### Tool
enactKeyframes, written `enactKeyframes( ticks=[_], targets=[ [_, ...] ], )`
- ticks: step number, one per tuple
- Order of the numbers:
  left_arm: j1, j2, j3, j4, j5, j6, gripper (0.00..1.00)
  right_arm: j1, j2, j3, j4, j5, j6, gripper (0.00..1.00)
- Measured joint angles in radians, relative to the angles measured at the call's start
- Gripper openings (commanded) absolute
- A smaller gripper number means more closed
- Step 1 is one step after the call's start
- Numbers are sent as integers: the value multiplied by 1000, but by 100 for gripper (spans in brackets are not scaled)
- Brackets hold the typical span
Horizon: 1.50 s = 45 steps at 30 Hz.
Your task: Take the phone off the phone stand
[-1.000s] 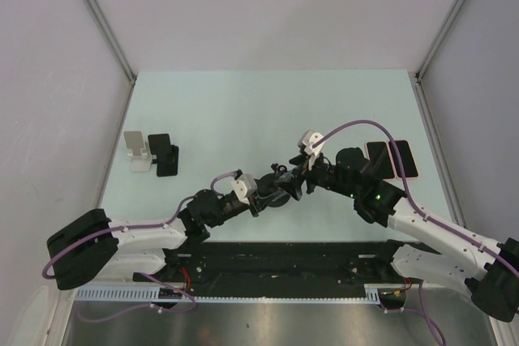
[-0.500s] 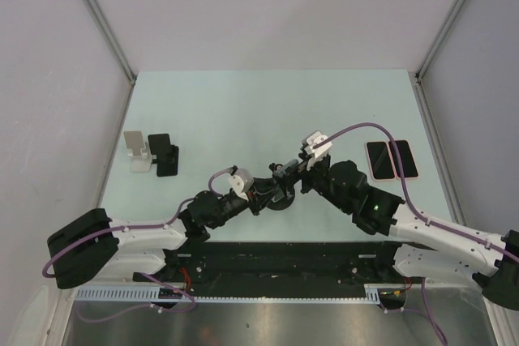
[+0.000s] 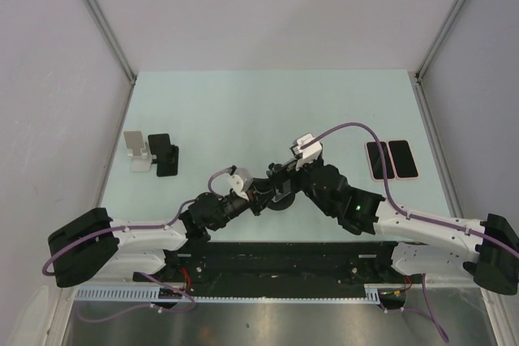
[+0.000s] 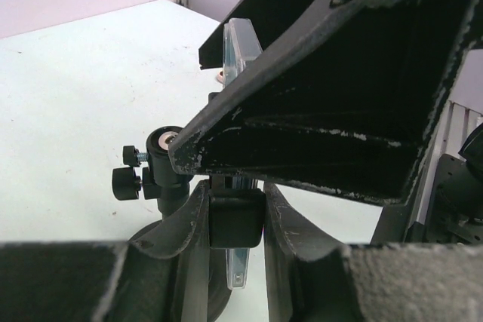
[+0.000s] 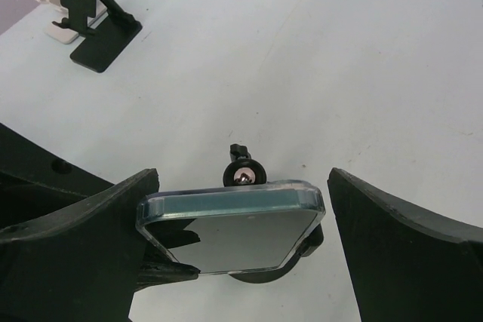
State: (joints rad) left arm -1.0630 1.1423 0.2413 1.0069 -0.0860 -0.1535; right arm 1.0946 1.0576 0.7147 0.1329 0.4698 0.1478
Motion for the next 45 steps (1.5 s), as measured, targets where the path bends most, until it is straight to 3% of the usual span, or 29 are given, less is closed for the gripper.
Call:
enactKeyframes(
  ticks=[6,16,19,22,23,25,26,27,33,39,45],
  targets=[
    [-2,0,0,1,-18,-23,0,15,6,-17,10,38,25,92],
    [-4,-2,0,0,-41,-53,0,21,14,-31,23,34,62,96],
    [-4,-2,0,0,-43,-57,0,21,14,-31,23,34,68,91],
    [-4,-2,0,0,-42,-59,1,23,15,-34,31,28,69,64],
    [-4,-3,2,-1,-42,-59,0,24,15,-34,35,31,61,45],
    [-5,-5,1,-3,-42,-59,4,23,14,-37,38,28,53,26],
    [-5,-5,1,-4,-42,-58,5,18,13,-37,40,22,49,7],
    [-5,-7,1,-6,-40,-57,8,15,11,-38,40,16,45,0],
    [15,-23,0,-22,15,-47,10,-46,-23,-47,21,-122,20,0],
    [51,-55,-22,-23,115,-44,3,-137,-69,-59,-9,-343,-5,0],
    [90,-74,-37,-18,220,-46,3,-213,-88,-62,-34,-515,-10,0]
  ],
)
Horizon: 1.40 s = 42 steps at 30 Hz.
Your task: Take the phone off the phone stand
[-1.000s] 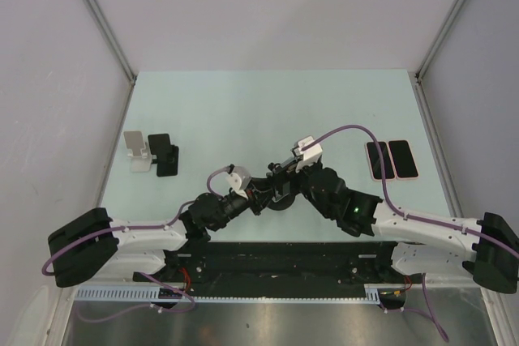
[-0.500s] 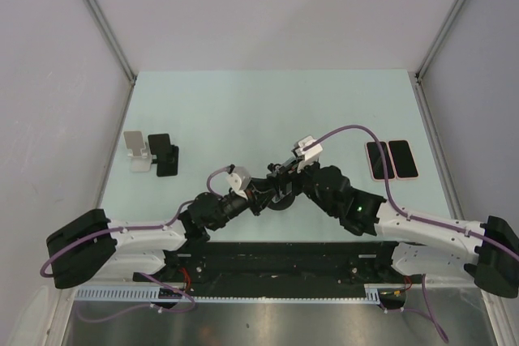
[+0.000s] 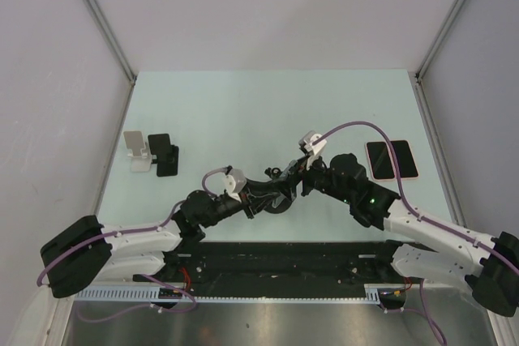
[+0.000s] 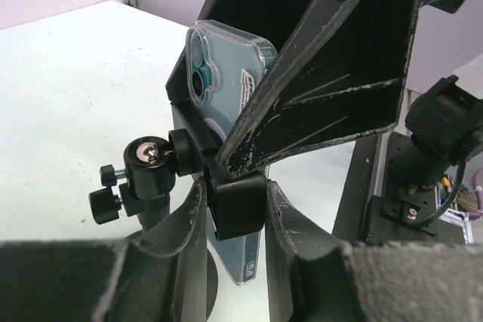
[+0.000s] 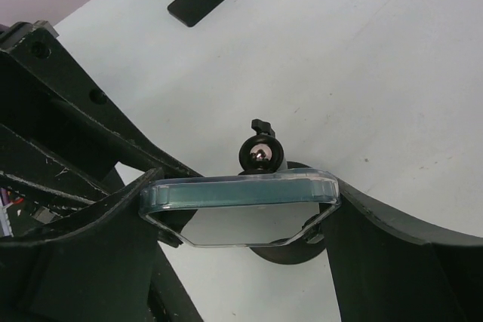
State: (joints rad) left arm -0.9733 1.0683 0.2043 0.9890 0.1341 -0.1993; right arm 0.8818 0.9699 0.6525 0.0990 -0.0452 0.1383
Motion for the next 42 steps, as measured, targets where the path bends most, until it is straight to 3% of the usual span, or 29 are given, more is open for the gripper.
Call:
enactKeyframes(
  ticks=[8,14,23,28,36,42],
  targets=[
    [38,-2,0,2,92,-5,3,-58,1,0,-4,-129,-16,0],
    [76,-19,-23,7,129,-18,25,-103,4,0,-3,-220,-55,0],
    [84,-35,-51,-11,154,-42,54,-156,18,9,-5,-157,-124,0],
    [84,-35,-51,-11,150,-53,62,-142,23,14,-3,-138,-128,0],
    [84,-61,-58,-13,48,-73,85,-123,42,61,-25,-124,-108,0],
    [84,-134,-66,-47,-18,-73,91,-122,42,103,-27,-133,-56,0]
  ],
)
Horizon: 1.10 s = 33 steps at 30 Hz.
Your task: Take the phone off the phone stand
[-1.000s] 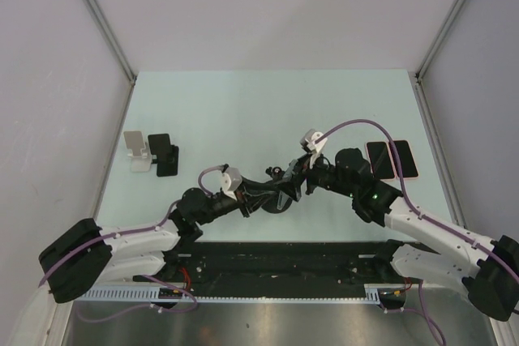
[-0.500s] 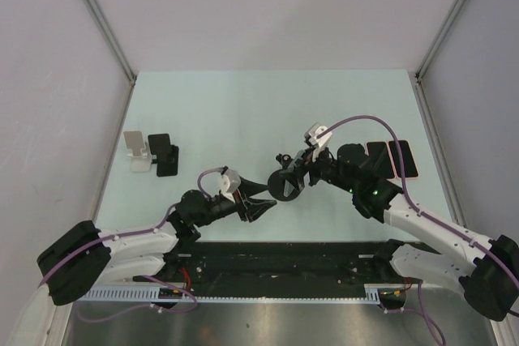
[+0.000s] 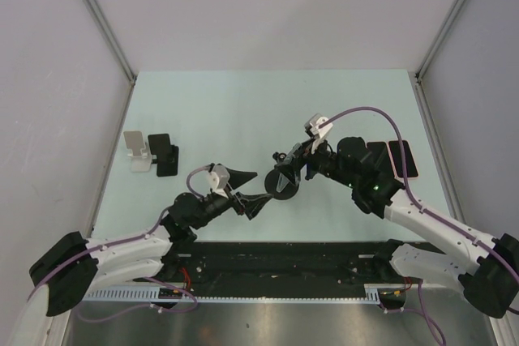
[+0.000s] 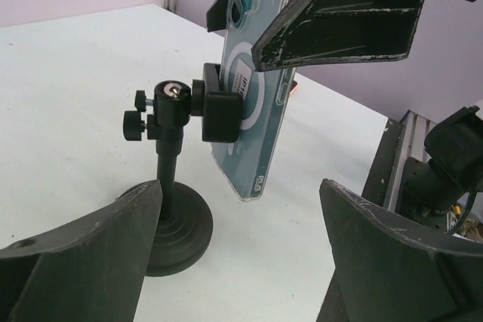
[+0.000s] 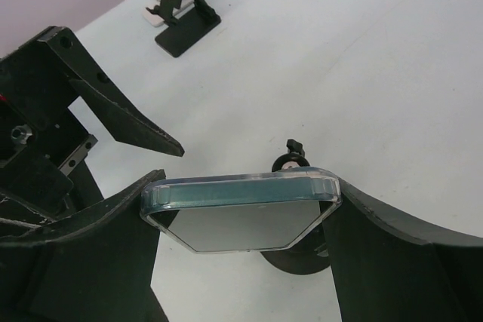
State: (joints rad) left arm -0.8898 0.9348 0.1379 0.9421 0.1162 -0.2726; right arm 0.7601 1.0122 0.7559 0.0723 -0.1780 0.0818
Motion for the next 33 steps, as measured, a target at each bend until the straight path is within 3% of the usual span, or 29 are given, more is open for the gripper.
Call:
enactKeyframes(
  ticks=[15,22,33],
  targets=[
    [0,-257,22,-230,-104,2,94,6,-35,188,-124,-74,109,0],
    [0,-312,193,-530,-204,9,98,-29,-78,330,-329,-21,97,0],
    [3,-395,438,-966,-298,19,100,-259,-64,499,-669,136,40,0]
  ],
)
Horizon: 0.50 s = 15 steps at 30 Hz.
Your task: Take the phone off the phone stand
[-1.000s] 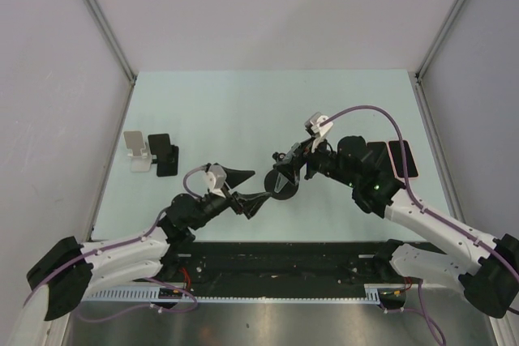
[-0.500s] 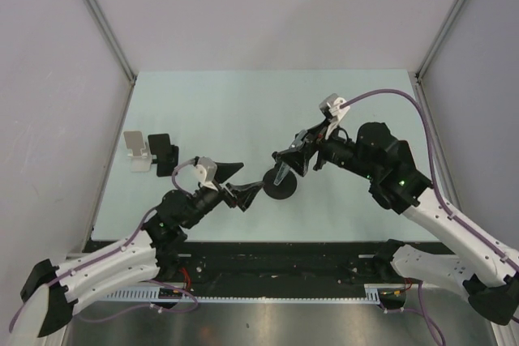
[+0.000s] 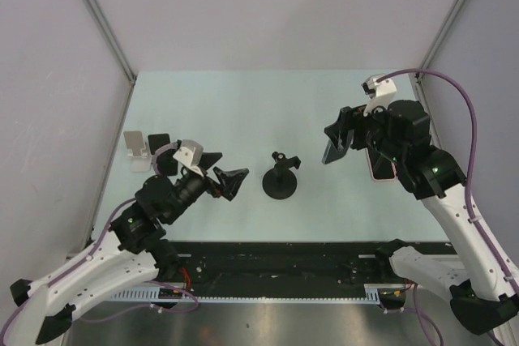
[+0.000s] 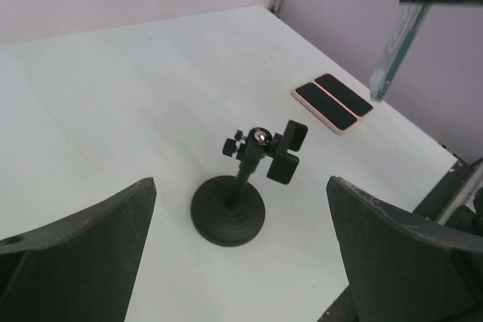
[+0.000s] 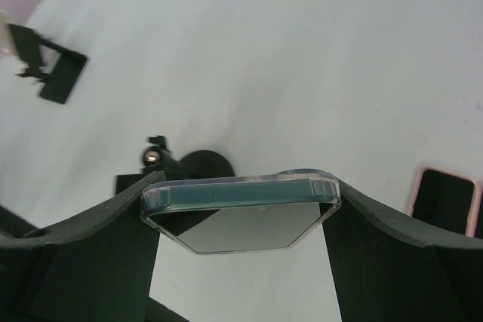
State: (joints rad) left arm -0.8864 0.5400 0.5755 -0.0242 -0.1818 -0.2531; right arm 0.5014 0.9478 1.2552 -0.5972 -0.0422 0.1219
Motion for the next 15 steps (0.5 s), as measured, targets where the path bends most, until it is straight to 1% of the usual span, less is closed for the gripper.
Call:
enactKeyframes(
  ticks=[3,7,12,15],
  targets=[
    [21,-14,98,-141,-21,22,100,-93,40,4,-61,14,-11,0],
    [63,-32,160,-226,-60,69,100,-179,125,4,-132,21,-29,0],
    [92,-75,153,-299,-118,125,100,-207,252,5,-180,45,-44,0],
    [95,-79,111,-313,-139,142,100,-209,344,6,-197,63,-44,0]
  ],
)
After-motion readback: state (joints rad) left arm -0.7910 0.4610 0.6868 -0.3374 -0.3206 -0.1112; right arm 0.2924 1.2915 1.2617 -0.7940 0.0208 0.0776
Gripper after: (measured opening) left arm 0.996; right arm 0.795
